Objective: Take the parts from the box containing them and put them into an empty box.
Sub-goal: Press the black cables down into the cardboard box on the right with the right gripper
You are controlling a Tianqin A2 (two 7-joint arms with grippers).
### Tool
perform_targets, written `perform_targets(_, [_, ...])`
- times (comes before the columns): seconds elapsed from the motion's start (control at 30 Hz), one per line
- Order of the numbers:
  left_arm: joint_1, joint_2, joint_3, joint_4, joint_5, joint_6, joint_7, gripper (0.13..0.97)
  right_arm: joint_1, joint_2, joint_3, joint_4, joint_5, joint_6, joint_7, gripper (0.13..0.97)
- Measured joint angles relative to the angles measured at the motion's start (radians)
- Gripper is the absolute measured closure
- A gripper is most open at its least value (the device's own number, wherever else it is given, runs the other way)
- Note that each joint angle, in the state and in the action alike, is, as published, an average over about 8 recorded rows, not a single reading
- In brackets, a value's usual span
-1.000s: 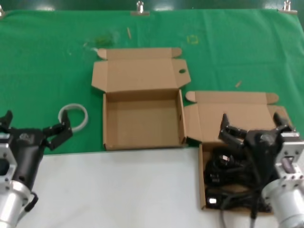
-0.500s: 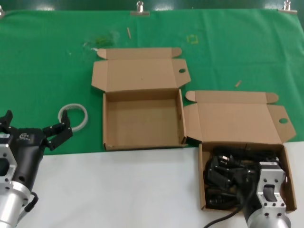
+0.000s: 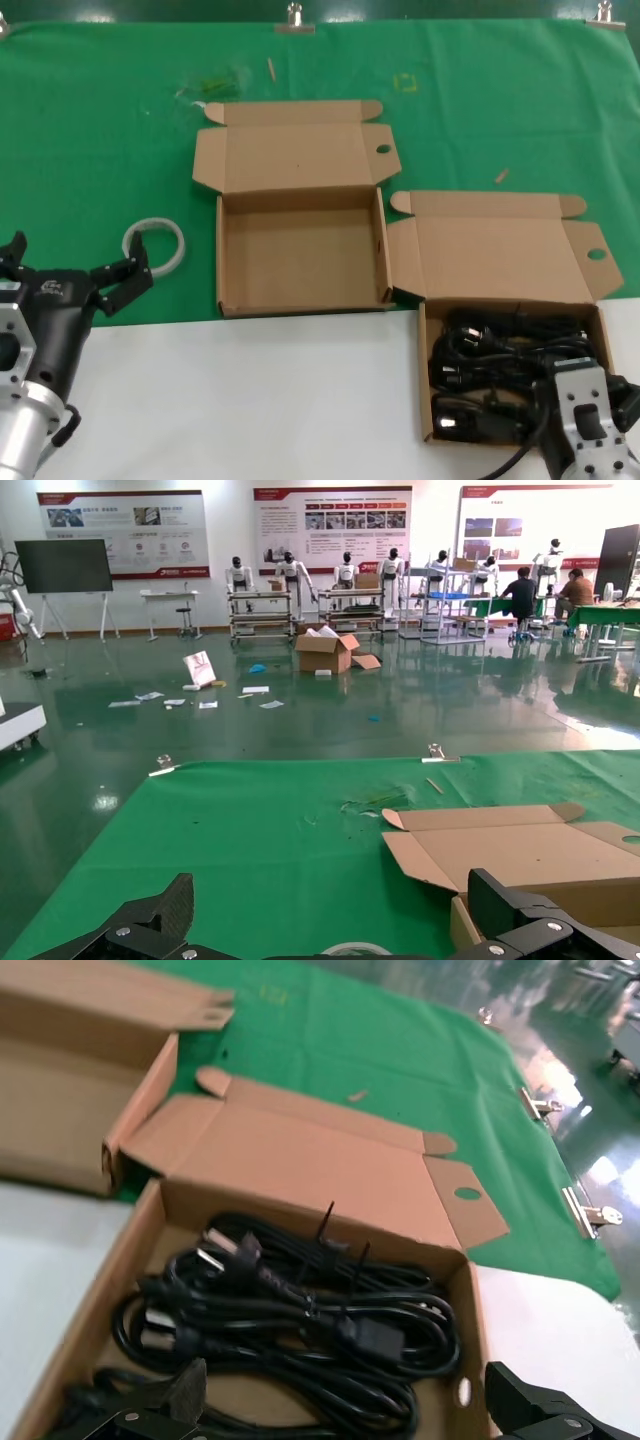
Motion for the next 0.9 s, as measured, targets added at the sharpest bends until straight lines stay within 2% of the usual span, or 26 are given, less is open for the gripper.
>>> perform_targets(0.17, [0.000,0.000,0.000,0.000,0.000,0.000,0.000,0.132,0.017,0.000,0.017,0.024,0.055,0.076,-0.144,0.129])
perform_targets(0.47, [0.000,0.000,0.000,0.000,0.000,0.000,0.000,0.132,0.104,0.000,0.064,-0.009,0.076,0.177,-0.421,0.129])
perform_targets(0.67, [0.000,0.000,0.000,0.000,0.000,0.000,0.000,0.132,0.171,-0.001,0.163,-0.066,0.078,0.185,-0.661,0.129])
perform_targets(0.9, [0.000,0.000,0.000,0.000,0.000,0.000,0.000,0.132,0.254,-0.005,0.316,-0.177,0.079,0.134,-0.928,0.129])
